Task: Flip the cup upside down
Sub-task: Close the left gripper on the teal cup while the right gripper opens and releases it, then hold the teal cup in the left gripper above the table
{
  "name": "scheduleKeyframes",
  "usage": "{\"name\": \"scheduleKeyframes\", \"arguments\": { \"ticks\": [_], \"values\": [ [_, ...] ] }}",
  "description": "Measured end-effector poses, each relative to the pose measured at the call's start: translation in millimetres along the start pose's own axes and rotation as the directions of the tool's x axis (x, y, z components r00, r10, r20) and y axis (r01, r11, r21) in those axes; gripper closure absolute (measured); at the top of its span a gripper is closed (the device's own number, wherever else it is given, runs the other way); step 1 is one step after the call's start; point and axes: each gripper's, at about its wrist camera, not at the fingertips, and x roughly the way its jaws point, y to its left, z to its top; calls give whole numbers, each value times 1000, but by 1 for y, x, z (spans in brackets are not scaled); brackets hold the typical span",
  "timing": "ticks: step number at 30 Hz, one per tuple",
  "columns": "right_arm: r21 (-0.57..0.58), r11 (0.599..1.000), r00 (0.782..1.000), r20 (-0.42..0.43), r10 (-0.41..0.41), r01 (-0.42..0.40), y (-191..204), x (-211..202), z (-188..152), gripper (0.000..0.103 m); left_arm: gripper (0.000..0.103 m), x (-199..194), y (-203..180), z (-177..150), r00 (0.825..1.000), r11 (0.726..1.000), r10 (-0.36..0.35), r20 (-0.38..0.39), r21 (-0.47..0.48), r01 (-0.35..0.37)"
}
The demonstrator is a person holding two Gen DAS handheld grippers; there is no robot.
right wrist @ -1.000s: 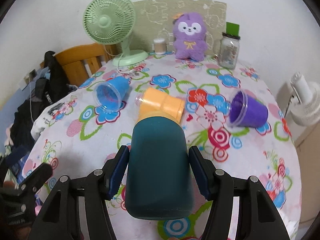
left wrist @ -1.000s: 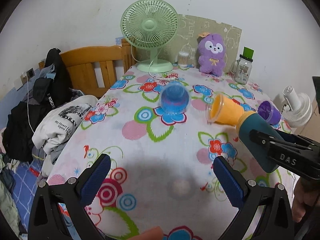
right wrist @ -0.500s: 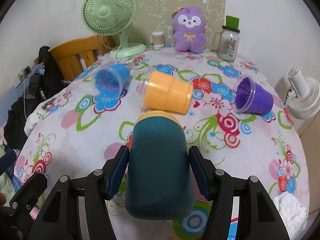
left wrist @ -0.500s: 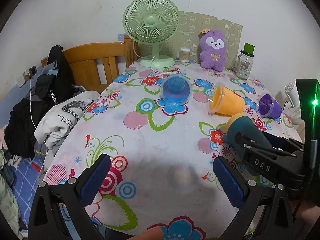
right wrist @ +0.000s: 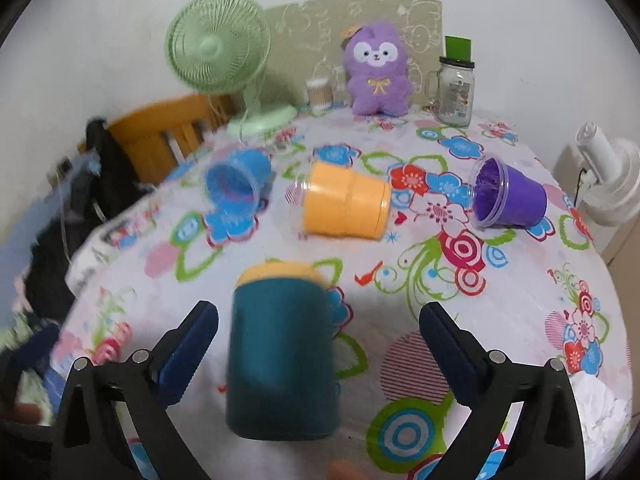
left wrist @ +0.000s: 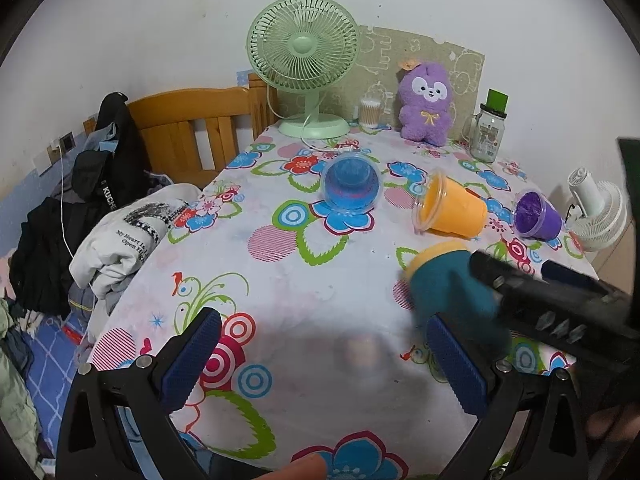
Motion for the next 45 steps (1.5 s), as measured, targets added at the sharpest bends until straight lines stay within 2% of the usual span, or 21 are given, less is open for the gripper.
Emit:
{"name": "scheduleKeyframes", "arguments": {
  "ticks": [4, 8, 14, 23, 27, 33, 45],
  "values": [
    [53, 997, 998, 4, 57, -57, -12, -10, 8, 1, 0, -2, -2, 2, 1000, 1000, -12, 0, -3, 12],
    [73, 995, 998, 25, 62, -64, -27, -22, 12, 1, 0, -3, -7, 2, 1000, 1000, -22, -1, 7, 22],
    [70, 997, 999, 40, -34, 31, -67, -32, 7, 1, 0, -1, -15, 3, 999, 999, -42, -10, 8, 42],
    [139, 978, 987, -61, -151, 158, -131, -18, -23, 1, 0, 13, -41, 1, 995, 995, -93, -46, 37, 95],
    [94, 974, 977, -86, -196, 204, -139, -12, -37, 1, 0, 17, -57, 1, 992, 992, -111, -54, 56, 114],
    [101, 976, 980, -70, -185, 191, -145, -18, -39, 1, 0, 17, -80, 2, 986, 984, -156, -59, 78, 160],
    [107, 977, 982, -65, -180, 186, -147, -24, -39, 1, 0, 34, -88, -5, 985, 986, -146, -93, 64, 153]
  ]
}}
